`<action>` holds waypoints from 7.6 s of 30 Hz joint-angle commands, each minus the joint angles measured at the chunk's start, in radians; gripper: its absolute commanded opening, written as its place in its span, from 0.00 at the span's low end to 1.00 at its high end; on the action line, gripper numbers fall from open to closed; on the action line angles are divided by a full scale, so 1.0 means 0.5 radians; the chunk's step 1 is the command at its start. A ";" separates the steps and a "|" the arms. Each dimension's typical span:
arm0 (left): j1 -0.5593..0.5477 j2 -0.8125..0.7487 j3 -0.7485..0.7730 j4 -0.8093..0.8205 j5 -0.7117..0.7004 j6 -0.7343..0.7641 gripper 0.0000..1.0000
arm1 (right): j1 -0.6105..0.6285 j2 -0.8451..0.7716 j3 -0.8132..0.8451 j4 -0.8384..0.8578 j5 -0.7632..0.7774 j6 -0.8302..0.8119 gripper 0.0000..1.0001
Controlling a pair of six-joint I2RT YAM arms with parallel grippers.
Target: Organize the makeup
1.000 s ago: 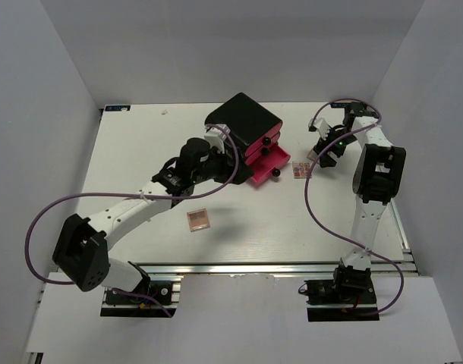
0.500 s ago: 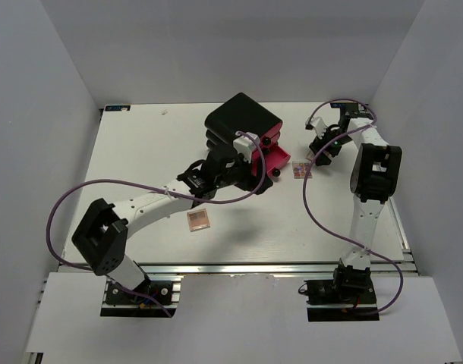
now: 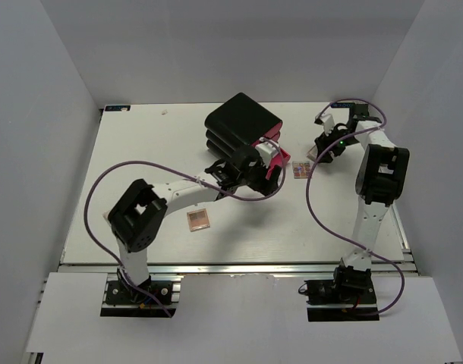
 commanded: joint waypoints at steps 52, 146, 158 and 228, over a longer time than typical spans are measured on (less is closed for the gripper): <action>-0.198 0.354 0.441 -0.450 -0.319 -0.008 0.33 | 0.010 -0.929 -0.290 -0.345 -0.887 -0.013 0.04; -0.103 -1.030 -0.995 -1.020 -1.226 -1.517 0.91 | 0.498 -1.241 -1.017 0.848 -0.166 1.225 0.69; 0.053 -0.551 -0.725 -1.278 -1.264 -1.588 0.98 | 0.390 -1.466 -1.238 0.860 -0.264 1.274 0.76; -0.137 0.366 0.723 -0.450 -0.895 0.667 0.83 | 0.148 -0.947 -1.164 0.848 0.264 1.173 0.83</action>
